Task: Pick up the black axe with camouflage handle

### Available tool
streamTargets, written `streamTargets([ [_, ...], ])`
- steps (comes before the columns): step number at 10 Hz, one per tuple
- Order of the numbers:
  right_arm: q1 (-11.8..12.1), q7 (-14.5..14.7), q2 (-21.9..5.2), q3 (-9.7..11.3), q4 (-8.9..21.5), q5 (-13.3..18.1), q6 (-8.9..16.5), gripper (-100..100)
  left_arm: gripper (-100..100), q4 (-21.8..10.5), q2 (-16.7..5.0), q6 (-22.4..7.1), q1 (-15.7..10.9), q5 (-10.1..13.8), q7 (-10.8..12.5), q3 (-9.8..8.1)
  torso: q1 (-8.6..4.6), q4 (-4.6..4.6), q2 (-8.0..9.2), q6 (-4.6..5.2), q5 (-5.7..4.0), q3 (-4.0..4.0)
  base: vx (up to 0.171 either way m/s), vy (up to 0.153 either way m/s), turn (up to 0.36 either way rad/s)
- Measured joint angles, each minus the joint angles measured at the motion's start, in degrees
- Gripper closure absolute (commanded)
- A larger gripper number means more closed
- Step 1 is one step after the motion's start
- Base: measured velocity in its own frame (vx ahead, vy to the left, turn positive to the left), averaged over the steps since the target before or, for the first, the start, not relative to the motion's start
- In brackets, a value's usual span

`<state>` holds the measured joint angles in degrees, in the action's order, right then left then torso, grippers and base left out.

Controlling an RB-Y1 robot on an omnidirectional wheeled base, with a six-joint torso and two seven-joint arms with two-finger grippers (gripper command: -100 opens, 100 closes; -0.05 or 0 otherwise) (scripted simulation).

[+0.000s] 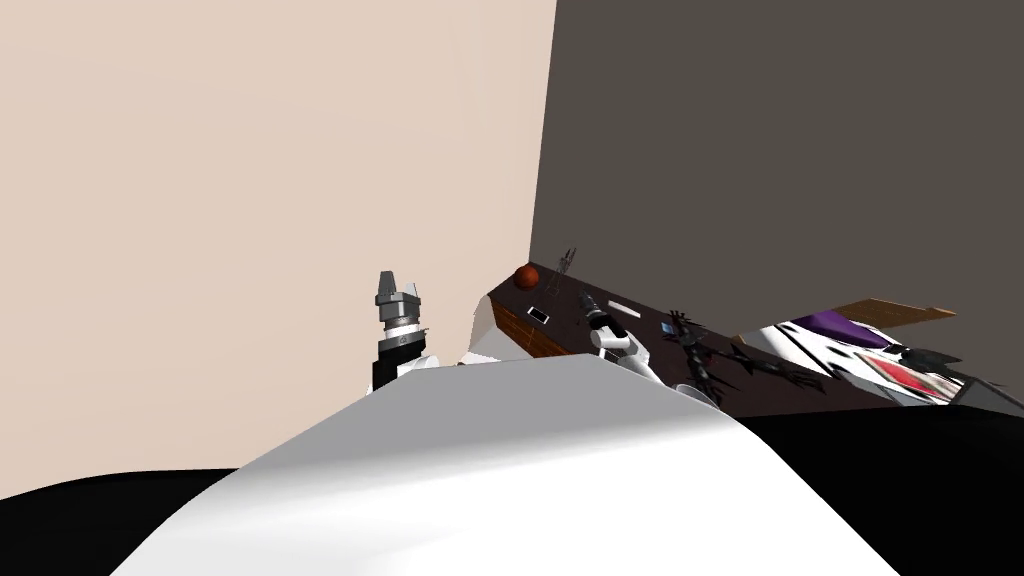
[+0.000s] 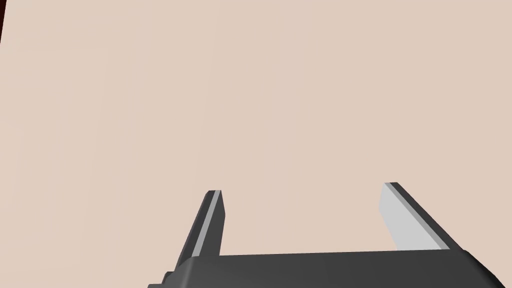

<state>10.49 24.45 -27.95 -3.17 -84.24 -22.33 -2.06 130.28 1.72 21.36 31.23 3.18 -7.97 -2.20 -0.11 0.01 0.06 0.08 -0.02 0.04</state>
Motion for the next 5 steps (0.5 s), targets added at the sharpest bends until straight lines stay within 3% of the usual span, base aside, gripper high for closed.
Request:
streamTargets([
  [3, -1.99, 2.87, -2.57, -0.10, 5.91, -2.73, 3.61, -100, 0, 0.00, 0.00, 0.00, -0.01, 0.00, 0.00, 0.00, -0.06, 0.01, 0.00, -0.04, -0.01, 0.00, -0.008, -0.025, 0.204],
  [5, -4.05, 4.56, -4.26, 0.28, 11.99, -4.62, 5.28, -100, 0, 0.00, 0.00, 0.00, 0.00, 0.00, 0.00, 0.00, -0.08, 0.00, 0.00, -0.02, -0.01, 0.00, -0.009, -0.028, 0.211],
])
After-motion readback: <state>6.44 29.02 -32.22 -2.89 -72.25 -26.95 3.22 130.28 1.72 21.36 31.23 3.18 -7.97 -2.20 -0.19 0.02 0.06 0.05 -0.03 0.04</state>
